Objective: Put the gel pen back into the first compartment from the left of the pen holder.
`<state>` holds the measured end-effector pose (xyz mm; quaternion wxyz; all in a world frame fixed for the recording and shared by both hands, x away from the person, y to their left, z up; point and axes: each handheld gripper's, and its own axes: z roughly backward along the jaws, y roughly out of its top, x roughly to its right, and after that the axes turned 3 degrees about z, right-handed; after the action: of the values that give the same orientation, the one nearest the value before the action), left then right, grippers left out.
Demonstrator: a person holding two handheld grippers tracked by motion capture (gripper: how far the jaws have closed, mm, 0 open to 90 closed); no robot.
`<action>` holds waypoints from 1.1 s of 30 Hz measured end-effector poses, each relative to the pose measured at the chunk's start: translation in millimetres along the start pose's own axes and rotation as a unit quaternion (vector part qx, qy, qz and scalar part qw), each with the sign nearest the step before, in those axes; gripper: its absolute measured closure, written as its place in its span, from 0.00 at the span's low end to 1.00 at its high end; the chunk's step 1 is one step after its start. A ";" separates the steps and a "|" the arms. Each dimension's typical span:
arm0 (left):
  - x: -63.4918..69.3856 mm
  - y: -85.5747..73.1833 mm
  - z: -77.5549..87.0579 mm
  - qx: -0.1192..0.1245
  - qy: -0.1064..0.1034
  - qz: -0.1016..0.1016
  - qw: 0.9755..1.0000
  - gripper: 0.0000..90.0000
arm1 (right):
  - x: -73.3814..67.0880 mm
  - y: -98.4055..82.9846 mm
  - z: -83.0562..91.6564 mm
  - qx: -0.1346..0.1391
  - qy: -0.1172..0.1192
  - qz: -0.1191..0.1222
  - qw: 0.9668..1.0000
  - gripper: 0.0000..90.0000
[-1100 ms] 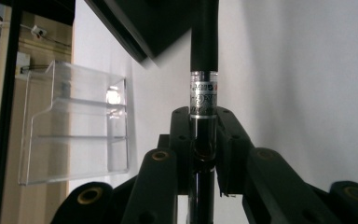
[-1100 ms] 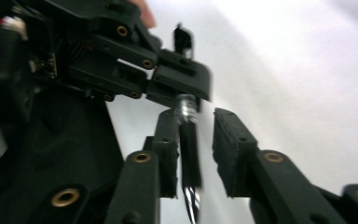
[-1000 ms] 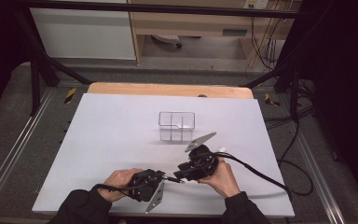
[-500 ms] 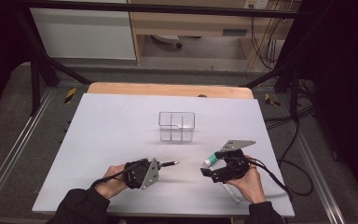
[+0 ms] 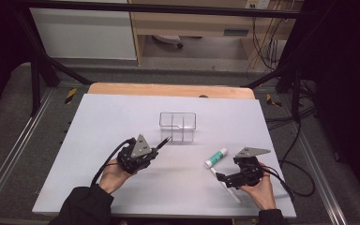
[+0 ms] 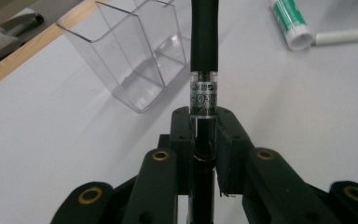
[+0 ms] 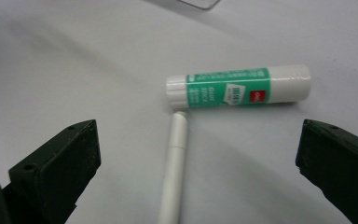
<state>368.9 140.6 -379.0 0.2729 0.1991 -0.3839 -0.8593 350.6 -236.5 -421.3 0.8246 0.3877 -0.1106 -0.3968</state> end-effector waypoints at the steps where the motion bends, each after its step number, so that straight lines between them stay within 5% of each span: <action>1: -2.5 1.3 0.8 0.005 -0.003 0.019 1.000 0.87 | 0.4 -1.3 0.2 0.002 -0.001 -0.007 1.000 0.01; 14: -22.0 22.8 1.8 0.038 0.003 0.117 0.992 0.87 | 8.5 -12.6 2.0 -0.001 -0.022 0.001 1.000 0.01; 25: -33.8 45.8 -4.1 0.059 -0.002 0.154 0.986 0.87 | 7.0 -13.3 3.3 0.000 -0.040 0.002 0.999 0.01; 33: -45.7 64.7 -5.7 0.079 -0.006 0.175 0.981 0.87 | 6.8 -14.7 4.7 0.001 -0.028 0.012 1.000 0.01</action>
<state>427.8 130.0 -326.8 0.4007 0.1448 -0.4808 -0.7663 344.5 -249.8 -429.7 0.8256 0.3764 -0.1387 -0.3969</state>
